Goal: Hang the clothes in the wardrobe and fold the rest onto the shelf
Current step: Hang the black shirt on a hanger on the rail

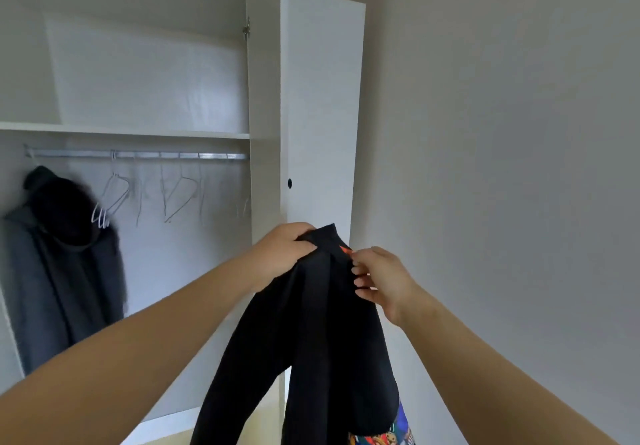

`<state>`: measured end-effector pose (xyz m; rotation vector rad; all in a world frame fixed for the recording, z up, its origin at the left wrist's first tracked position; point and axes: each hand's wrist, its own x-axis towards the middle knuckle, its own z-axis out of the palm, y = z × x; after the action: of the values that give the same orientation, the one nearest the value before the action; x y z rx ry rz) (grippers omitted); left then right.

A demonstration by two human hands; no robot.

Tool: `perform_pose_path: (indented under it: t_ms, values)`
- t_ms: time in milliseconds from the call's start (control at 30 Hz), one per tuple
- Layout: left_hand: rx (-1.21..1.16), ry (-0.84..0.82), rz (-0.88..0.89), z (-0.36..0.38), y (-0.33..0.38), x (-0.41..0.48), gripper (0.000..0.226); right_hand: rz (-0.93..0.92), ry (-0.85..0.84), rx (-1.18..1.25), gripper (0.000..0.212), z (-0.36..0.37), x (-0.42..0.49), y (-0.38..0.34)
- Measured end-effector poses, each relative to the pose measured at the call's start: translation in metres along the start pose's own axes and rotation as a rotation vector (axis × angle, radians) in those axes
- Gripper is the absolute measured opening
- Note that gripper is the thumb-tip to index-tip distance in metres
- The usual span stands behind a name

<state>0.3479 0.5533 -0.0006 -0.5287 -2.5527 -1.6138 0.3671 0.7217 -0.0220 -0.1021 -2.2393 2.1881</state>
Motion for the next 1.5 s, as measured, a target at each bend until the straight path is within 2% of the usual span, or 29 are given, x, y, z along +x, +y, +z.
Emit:
perform_pose_path:
  t_ms: [67,133,200,300,400,500,567,700,800,933,1000,1067,1133,1233,1300,1400,1433,1500]
  values:
    - [0.024,0.027,-0.013,-0.001,0.002,-0.002,0.021,-0.125,-0.023,-0.041,0.008,-0.003,0.004,0.001]
    - [0.033,0.019,-0.017,0.0,-0.001,-0.005,0.022,-0.198,-0.144,-0.105,0.017,-0.003,0.009,0.003]
    - [0.04,0.025,-0.013,-0.004,-0.004,-0.011,0.024,-0.189,-0.328,-0.188,0.02,0.004,0.011,0.007]
    - [0.045,0.085,-0.042,-0.016,-0.011,-0.021,0.026,-0.121,-0.517,-0.328,0.01,0.016,0.019,0.017]
    - [0.098,0.124,-0.065,-0.036,-0.017,-0.031,0.027,-0.115,-0.616,-0.454,0.007,0.034,0.03,0.025]
    - [0.291,0.152,-0.055,-0.056,-0.025,-0.036,0.02,-0.097,-0.714,-0.51,0.02,0.058,0.037,0.027]
    - [0.404,0.181,-0.044,-0.069,-0.034,-0.035,0.018,-0.108,-0.777,-0.505,0.013,0.076,0.043,0.028]
    - [0.399,0.251,-0.063,-0.095,-0.048,-0.033,0.023,-0.166,-0.753,-0.516,0.01,0.107,0.06,0.032]
    - [0.333,0.376,-0.148,-0.131,-0.063,-0.029,0.024,-0.21,-0.766,-0.602,0.014,0.135,0.077,0.034]
    - [0.011,0.583,-0.343,-0.187,-0.087,-0.021,0.026,-0.236,-0.78,-0.84,0.014,0.177,0.103,0.037]
    - [-0.064,0.668,-0.368,-0.215,-0.103,-0.02,0.023,-0.261,-0.726,-0.783,0.013,0.206,0.113,0.033]
    - [0.036,0.685,-0.357,-0.246,-0.123,-0.023,0.015,-0.276,-0.644,-0.602,0.012,0.243,0.122,0.024]
    - [0.152,0.589,-0.371,-0.268,-0.141,-0.028,0.008,-0.292,-0.559,-0.462,0.014,0.273,0.13,0.013]
    - [0.308,0.466,-0.442,-0.298,-0.167,-0.038,0.031,-0.335,-0.497,-0.461,0.015,0.314,0.146,0.005]
    - [0.453,0.486,-0.439,-0.316,-0.182,-0.043,0.033,-0.336,-0.478,-0.462,0.016,0.335,0.155,0.007]
    - [0.829,0.524,-0.424,-0.34,-0.203,-0.047,0.026,-0.341,-0.441,-0.459,0.02,0.364,0.166,0.013]
    - [0.866,0.557,-0.43,-0.347,-0.209,-0.047,0.024,-0.339,-0.426,-0.453,0.022,0.372,0.17,0.014]
    - [0.784,0.662,-0.456,-0.361,-0.223,-0.048,0.016,-0.341,-0.401,-0.444,0.023,0.389,0.177,0.017]
